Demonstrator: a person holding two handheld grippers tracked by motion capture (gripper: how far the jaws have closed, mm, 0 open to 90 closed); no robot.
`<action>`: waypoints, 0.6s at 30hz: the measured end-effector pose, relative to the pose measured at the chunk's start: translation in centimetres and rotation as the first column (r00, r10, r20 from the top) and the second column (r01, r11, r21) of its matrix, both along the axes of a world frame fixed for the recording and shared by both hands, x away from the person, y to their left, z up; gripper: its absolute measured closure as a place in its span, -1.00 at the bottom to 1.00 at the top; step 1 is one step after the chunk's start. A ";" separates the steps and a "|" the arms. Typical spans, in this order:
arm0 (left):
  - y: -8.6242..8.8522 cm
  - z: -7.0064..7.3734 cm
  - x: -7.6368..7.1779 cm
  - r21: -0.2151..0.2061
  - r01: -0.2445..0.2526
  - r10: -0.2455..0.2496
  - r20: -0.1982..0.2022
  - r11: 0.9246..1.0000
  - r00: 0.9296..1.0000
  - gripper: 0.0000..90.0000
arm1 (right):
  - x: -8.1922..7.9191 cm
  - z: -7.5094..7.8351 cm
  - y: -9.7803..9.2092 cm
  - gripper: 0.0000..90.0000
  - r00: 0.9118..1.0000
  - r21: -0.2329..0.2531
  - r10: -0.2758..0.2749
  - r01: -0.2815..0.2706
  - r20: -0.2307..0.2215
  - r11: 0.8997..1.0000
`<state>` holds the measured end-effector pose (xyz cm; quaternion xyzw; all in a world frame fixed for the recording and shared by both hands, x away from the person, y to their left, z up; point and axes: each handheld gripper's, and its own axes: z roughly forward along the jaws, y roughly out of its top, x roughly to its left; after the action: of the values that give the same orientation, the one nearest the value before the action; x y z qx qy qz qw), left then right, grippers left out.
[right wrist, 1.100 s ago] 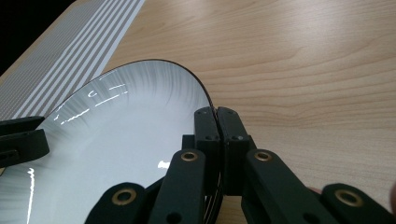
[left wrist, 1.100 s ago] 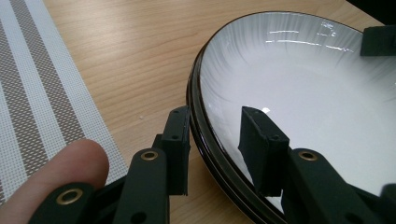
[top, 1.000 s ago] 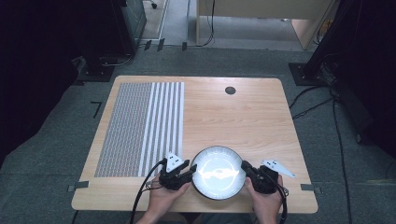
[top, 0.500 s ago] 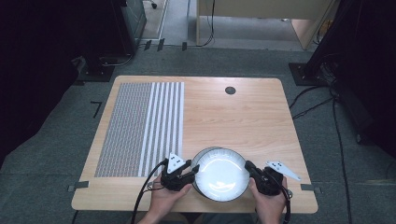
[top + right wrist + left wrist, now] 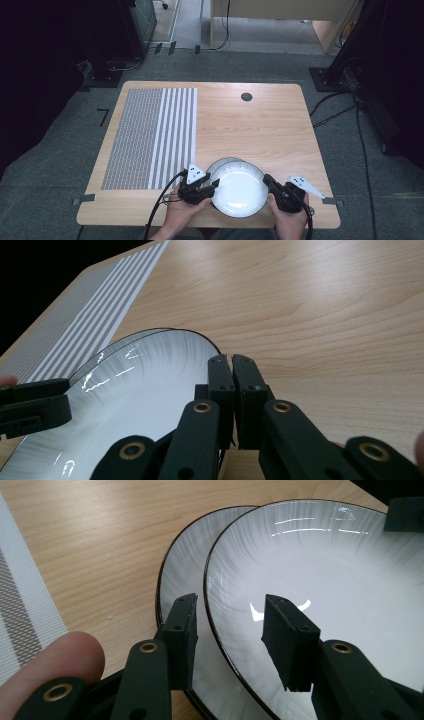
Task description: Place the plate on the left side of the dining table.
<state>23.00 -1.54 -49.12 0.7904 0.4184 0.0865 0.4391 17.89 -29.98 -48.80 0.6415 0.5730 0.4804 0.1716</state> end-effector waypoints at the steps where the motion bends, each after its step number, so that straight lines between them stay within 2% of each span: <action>1: -0.1 -0.1 0.1 0.001 0.006 -0.006 -0.010 1.000 1.000 0.27 | 0.0 -0.1 -0.1 0.96 1.000 0.006 0.004 -0.004 -0.002 1.000; 6: -0.4 -0.3 0.3 0.009 0.012 -0.012 -0.022 1.000 1.000 0.26 | -0.3 -0.3 -0.4 0.81 1.000 0.041 0.013 -0.013 -0.012 0.999; 12: -0.6 -0.5 0.4 0.013 0.012 -0.012 -0.019 1.000 1.000 0.26 | -0.8 -0.2 -0.6 0.61 1.000 0.050 0.005 -0.004 -0.015 0.999; 15: -0.7 -0.5 0.4 0.019 0.013 -0.012 -0.016 1.000 1.000 0.25 | -0.9 -0.3 -0.2 0.55 0.999 0.035 0.003 -0.001 -0.046 0.999; 18: -0.7 -0.5 0.5 0.020 0.016 -0.015 -0.018 1.000 1.000 0.24 | -1.2 -0.4 0.2 0.51 0.996 0.054 0.015 -0.010 -0.087 0.998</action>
<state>23.48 -2.29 -49.63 0.7988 0.4153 0.0802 0.4278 16.65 -29.80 -49.21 0.6627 0.5707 0.4682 0.1262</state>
